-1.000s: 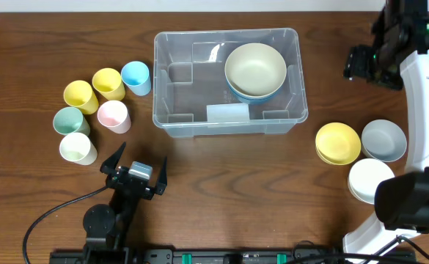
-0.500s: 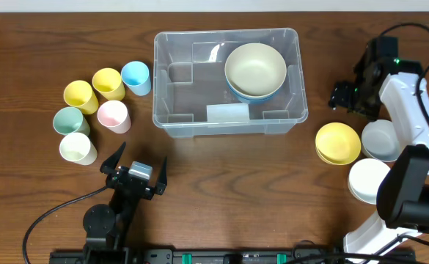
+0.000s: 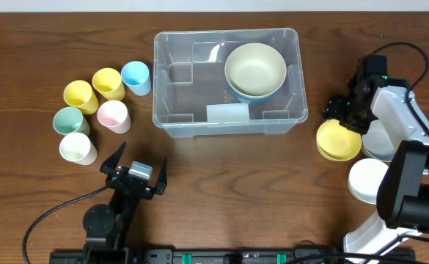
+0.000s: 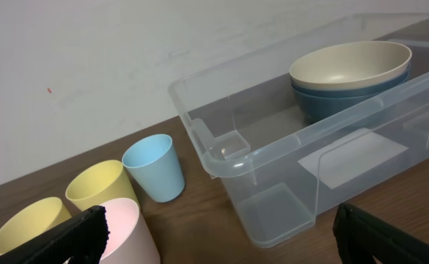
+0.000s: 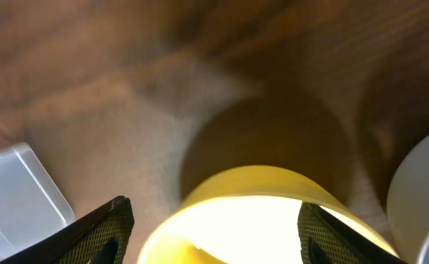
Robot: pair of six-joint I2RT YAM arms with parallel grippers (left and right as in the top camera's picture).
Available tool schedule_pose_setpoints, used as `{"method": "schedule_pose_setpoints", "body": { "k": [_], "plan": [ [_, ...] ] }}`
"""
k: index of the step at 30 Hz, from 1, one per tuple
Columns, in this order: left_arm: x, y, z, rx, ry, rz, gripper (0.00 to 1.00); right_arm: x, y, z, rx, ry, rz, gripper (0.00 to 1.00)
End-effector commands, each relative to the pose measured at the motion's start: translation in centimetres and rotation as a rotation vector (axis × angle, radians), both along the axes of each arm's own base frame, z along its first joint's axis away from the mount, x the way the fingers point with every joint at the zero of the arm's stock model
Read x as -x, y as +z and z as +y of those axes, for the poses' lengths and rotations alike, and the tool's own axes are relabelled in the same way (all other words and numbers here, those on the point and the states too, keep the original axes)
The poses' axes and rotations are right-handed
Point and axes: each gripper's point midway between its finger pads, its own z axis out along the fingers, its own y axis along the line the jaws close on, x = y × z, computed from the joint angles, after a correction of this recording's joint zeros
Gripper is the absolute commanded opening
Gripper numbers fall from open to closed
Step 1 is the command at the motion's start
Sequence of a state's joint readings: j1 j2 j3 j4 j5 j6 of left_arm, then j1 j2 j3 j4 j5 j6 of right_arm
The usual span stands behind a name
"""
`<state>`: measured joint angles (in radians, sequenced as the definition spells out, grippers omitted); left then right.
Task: Pack container
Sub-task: 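Move the right gripper to the yellow bowl and grasp its rim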
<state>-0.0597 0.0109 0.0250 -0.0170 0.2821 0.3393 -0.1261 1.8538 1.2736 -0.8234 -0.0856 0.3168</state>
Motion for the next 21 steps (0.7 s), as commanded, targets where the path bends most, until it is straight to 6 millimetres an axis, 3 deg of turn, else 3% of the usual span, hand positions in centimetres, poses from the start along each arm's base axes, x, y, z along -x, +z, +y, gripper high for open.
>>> {"method": "schedule_pose_setpoints", "body": {
  "k": [1,7,11,15,19,21],
  "plan": [
    [0.0,-1.6,0.0,0.006,-0.003,0.048,0.98,-0.9,0.0,-0.2,-0.008,-0.119,-0.025,0.73],
    [0.0,-1.6,0.0,0.006,-0.003,0.048,0.98,-0.7,-0.1,-0.4,-0.016,-0.25,-0.012,0.72],
    [0.0,-1.6,0.0,0.006,-0.003,0.048,0.98,0.0,-0.9,0.3,-0.038,-0.379,0.018,0.71],
    [0.0,-1.6,0.0,0.006,-0.003,0.048,0.98,-0.4,-1.9,1.3,-0.053,-0.444,-0.014,0.68],
    [0.0,-1.6,0.0,0.006,-0.003,0.048,0.98,-0.8,-2.2,1.0,-0.018,-0.472,-0.047,0.46],
    [0.0,-1.6,0.0,0.006,-0.003,0.048,0.98,-1.0,-2.1,0.5,0.004,-0.479,-0.059,0.3]
  ]
}}
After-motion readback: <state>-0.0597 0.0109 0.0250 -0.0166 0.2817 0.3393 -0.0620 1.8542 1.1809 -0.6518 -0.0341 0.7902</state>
